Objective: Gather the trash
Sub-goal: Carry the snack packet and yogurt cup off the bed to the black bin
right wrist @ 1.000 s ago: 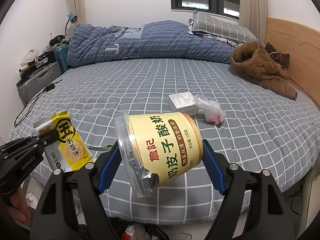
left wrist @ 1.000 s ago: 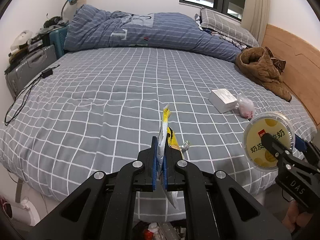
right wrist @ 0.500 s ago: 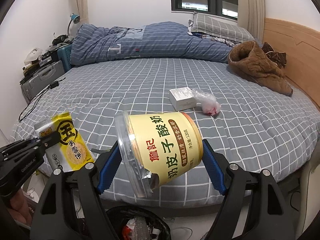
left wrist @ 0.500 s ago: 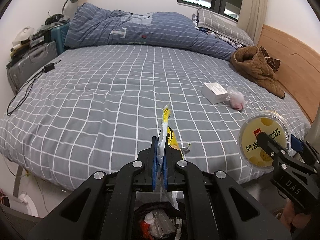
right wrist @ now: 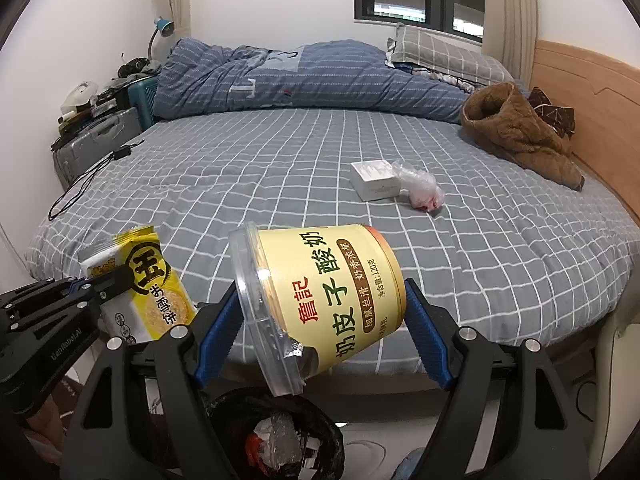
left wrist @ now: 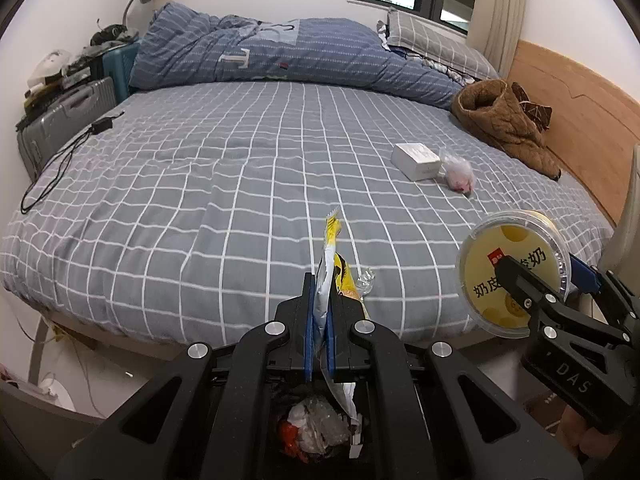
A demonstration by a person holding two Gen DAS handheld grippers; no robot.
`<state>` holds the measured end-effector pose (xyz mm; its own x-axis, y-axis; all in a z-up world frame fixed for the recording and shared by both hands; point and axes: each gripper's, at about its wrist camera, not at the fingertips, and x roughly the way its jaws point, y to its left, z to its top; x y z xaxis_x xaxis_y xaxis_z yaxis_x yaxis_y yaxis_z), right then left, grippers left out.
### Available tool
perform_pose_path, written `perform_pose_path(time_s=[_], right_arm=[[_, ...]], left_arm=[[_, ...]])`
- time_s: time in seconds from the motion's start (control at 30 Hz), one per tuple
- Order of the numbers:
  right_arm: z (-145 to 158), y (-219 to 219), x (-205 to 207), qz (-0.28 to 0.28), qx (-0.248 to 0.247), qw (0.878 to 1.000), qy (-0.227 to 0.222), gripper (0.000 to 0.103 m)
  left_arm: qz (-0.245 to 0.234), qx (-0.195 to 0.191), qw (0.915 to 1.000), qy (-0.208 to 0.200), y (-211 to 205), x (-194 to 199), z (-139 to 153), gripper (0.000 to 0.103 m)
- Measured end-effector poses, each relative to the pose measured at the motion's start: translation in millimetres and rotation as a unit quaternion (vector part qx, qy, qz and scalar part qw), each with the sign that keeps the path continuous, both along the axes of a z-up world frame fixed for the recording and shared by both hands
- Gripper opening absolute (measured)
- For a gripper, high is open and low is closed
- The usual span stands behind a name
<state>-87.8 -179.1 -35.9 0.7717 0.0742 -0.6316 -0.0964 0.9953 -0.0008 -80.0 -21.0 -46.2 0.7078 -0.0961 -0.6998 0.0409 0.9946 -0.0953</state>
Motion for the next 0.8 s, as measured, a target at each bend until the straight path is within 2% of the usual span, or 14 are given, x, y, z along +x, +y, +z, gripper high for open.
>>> perform_pose_path(time_s=[0.8], right_arm=[[1.9, -3.3, -65.1, 0.002, 0.017, 1.000, 0.021, 0.074]], left_arm=[[0.012, 0.004, 0.9993, 0.035, 2.1, -59.3, -0.6, 0.004]])
